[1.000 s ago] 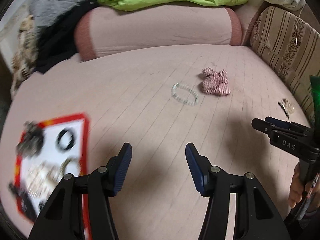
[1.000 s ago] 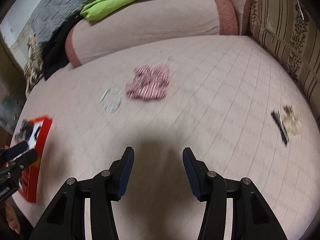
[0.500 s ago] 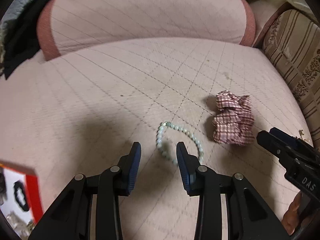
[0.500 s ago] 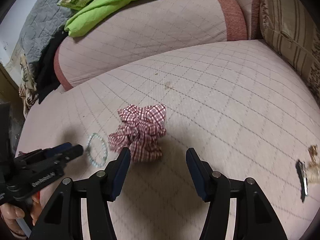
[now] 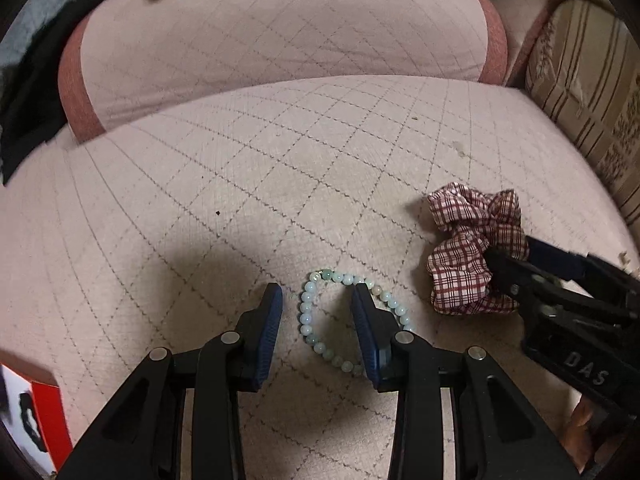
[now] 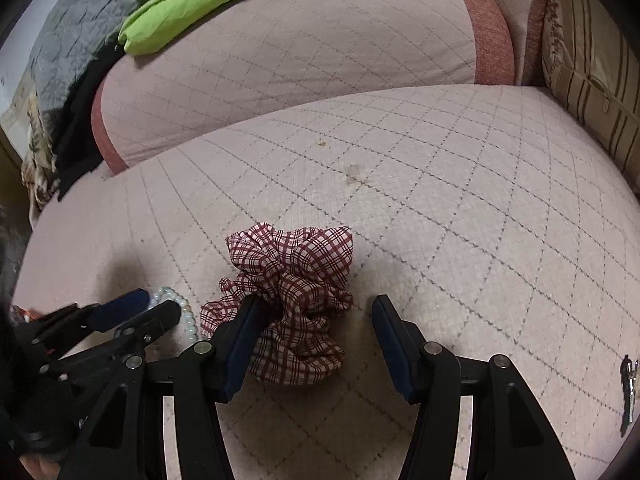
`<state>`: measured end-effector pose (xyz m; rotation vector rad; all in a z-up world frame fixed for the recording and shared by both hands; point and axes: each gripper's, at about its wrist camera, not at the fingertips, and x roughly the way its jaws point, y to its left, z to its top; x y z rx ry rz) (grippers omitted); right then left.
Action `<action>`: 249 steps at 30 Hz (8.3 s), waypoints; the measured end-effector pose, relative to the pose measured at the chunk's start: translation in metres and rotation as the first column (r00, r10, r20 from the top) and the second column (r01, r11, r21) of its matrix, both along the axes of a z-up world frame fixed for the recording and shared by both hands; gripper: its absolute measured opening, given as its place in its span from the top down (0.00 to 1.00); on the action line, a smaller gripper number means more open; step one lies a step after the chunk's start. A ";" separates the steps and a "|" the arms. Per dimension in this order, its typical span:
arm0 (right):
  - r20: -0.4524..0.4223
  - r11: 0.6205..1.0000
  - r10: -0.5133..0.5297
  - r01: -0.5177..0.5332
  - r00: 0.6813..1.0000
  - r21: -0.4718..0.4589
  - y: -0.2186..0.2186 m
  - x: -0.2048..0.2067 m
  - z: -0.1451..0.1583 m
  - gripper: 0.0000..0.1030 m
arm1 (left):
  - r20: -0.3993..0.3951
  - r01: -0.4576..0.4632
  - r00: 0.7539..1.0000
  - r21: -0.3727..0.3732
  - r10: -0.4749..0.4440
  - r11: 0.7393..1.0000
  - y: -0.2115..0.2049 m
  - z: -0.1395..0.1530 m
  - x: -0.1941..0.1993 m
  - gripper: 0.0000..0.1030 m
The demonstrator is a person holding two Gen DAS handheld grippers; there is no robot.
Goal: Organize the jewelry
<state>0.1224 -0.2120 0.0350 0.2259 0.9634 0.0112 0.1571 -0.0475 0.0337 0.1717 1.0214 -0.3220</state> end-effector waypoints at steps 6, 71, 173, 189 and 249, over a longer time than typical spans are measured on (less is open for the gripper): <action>-0.008 0.995 0.023 -0.024 1.000 -0.094 0.010 -0.001 -0.001 0.83 | -0.016 0.038 0.999 0.010 -0.038 0.999 -0.008 0.005 -0.016 0.95; 0.020 0.985 0.117 -0.114 0.993 -0.128 0.122 -0.276 0.101 0.91 | 0.215 -0.209 0.951 -0.085 0.223 0.974 0.147 0.162 -0.299 0.95; -0.060 0.851 0.519 -0.522 0.853 -0.053 0.408 -0.074 0.033 0.90 | 0.114 -0.616 0.770 -0.124 0.628 0.778 0.432 0.075 -0.114 0.95; -0.104 0.858 0.504 -0.511 0.858 -0.056 0.416 -0.068 0.015 0.88 | 0.073 -0.597 0.789 -0.139 0.610 0.790 0.441 0.064 -0.112 0.95; 0.060 0.938 0.331 -0.321 0.942 -0.133 0.247 -0.245 0.106 0.35 | 0.480 -0.517 0.707 -0.150 0.520 0.842 0.322 0.201 -0.307 0.02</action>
